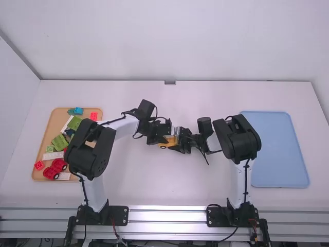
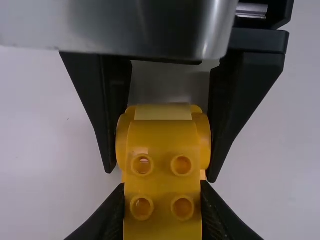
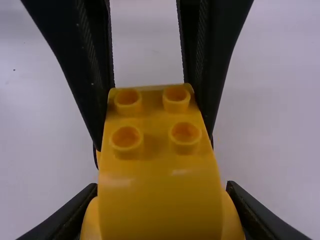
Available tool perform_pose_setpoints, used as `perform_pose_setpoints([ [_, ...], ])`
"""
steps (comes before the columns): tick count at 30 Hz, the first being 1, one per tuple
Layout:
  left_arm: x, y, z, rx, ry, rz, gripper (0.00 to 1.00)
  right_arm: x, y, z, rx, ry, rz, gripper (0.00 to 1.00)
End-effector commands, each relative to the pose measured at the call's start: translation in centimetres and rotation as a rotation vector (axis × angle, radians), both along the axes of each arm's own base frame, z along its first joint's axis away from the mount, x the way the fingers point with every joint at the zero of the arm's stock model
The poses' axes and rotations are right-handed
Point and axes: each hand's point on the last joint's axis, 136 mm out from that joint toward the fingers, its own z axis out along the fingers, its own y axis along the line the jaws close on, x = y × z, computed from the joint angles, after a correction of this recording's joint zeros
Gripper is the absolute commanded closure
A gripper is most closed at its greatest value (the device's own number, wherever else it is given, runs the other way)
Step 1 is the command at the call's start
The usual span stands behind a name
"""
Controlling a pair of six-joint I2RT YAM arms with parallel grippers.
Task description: Assemble lego blocks to make yellow taxi
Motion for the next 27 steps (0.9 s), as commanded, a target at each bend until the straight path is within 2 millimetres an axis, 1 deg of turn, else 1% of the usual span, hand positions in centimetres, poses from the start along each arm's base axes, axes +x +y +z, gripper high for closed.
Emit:
perform_pose_setpoints([
  [1,-4.4,-3.8,-1.8,-0.037,0.073,-0.156,0.96,-1.0,1.2,-0.9,-0.026,0.016,0.025,0.52],
  [2,-4.4,-3.8,-1.8,-0.038,0.072,-0.156,0.91,-0.9,1.2,-0.9,-0.026,0.016,0.024,0.52],
  [3,-4.3,-3.8,-1.7,-0.039,0.067,-0.155,0.89,-1.0,1.2,-0.9,-0.026,0.016,0.025,0.52],
  [4,-4.3,-3.8,-1.7,-0.039,0.067,-0.155,0.84,-0.9,1.2,-0.9,-0.026,0.016,0.024,0.52],
  [5,-4.3,-3.8,-1.6,-0.039,0.064,-0.155,0.83,-1.0,1.2,-0.9,-0.026,0.017,0.024,0.52],
  [6,-4.3,-3.8,-1.5,-0.038,0.061,-0.155,0.79,-1.0,1.2,-0.9,-0.026,0.017,0.024,0.52],
  [9,-4.2,-3.7,-1.0,-0.037,0.049,-0.153,0.75,-1.0,1.1,-0.9,-0.026,0.016,0.024,0.52],
  [16,-3.5,-3.3,0.2,-0.048,0.026,-0.135,0.72,-0.9,1.1,-0.9,-0.027,0.016,0.024,0.51],
  [17,-3.4,-3.2,0.4,-0.051,0.021,-0.132,0.64,-1.0,1.1,-0.9,-0.026,0.017,0.024,0.51],
  [18,-3.4,-3.2,0.4,-0.051,0.019,-0.132,0.63,-1.0,1.1,-0.9,-0.026,0.017,0.024,0.51],
  [19,-3.2,-3.1,0.7,-0.053,0.014,-0.129,0.57,-0.9,1.1,-0.9,-0.027,0.016,0.024,0.51],
  [24,-3.2,-3.2,1.4,-0.06,-0.005,-0.132,0.54,-0.9,1.1,-0.9,-0.027,0.016,0.024,0.51],
  [27,-2.9,-2.9,1.6,-0.063,-0.01,-0.122,0.54,-1.0,1.1,-0.9,-0.026,0.016,0.024,0.51],
])
